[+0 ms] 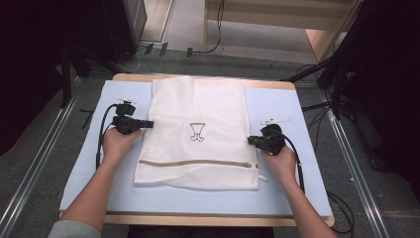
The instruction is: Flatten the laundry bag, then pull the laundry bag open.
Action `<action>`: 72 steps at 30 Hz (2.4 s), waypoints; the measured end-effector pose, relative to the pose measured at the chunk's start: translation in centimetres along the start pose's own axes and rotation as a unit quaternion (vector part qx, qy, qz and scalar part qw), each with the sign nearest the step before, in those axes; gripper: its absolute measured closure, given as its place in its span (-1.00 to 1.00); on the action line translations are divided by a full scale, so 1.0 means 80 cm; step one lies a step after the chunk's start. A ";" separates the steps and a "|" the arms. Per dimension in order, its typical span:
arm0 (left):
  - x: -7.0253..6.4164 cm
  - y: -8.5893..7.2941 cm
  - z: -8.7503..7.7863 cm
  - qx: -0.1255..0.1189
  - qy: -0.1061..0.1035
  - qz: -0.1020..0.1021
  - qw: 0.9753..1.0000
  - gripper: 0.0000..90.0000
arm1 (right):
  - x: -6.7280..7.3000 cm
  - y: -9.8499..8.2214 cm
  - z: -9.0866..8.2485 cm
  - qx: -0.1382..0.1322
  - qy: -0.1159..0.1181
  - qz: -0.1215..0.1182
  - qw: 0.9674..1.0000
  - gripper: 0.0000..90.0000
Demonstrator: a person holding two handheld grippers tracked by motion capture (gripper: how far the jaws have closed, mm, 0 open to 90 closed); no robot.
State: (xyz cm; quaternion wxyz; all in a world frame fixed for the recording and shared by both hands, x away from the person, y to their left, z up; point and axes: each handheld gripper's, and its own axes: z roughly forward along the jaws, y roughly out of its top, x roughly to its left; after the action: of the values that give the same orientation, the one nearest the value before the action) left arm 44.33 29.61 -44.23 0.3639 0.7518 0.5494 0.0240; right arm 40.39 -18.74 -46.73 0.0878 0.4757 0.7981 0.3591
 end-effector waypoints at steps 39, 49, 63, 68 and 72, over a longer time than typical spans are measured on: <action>-0.041 -0.002 -0.047 -0.029 -0.031 0.056 0.998 -0.16 | -0.005 0.006 -0.025 -0.023 0.035 0.008 0.999 0.22; -0.067 -0.010 -0.047 -0.022 -0.036 0.081 0.996 -0.18 | 0.005 -0.013 -0.038 -0.018 0.045 -0.002 0.999 0.38; -0.090 -0.009 -0.041 -0.026 -0.044 0.106 0.993 -0.17 | 0.018 -0.030 -0.035 0.009 0.065 -0.006 0.998 1.00; -0.096 -0.007 -0.036 -0.023 -0.045 0.116 0.992 -0.17 | 0.020 -0.034 -0.028 0.023 0.065 -0.009 0.998 1.00; -0.098 -0.007 -0.033 -0.020 -0.045 0.121 0.991 -0.17 | 0.020 -0.037 -0.023 0.026 0.070 -0.013 0.997 1.00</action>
State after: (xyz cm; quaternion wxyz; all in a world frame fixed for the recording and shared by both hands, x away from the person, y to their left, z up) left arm 39.67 24.44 -39.75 0.3979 0.8057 0.4366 0.0447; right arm 36.60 -19.21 -47.05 0.0241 0.4414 0.8174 0.3694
